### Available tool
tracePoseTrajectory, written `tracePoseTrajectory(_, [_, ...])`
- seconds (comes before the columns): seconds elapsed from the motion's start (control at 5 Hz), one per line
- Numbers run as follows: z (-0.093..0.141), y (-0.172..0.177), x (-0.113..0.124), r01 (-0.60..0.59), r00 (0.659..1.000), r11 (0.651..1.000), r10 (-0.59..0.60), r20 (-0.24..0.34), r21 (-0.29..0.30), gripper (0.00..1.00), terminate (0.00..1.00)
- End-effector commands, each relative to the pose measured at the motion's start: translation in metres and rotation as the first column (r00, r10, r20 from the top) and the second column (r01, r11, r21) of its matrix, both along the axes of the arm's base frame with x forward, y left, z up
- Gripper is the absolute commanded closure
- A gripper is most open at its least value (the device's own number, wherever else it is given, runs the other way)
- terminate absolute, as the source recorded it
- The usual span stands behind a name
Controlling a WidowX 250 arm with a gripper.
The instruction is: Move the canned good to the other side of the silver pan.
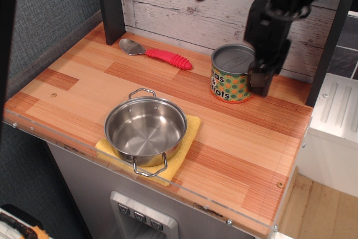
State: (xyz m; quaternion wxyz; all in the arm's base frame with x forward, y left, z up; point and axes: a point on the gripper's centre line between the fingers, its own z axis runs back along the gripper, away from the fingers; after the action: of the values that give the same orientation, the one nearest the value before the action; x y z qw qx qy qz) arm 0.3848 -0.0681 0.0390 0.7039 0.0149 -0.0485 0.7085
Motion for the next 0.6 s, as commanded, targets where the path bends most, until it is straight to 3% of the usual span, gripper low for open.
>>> tracePoseTrajectory(0.0, [0.030,0.014,0.003,-0.078,0.995,0.997,0.079,0.065,-0.021,0.00,0.00])
tracePoseTrajectory(0.4, [0.032,0.025,0.001,-0.100,0.992,0.995,0.100,0.075,-0.003,0.00,0.00])
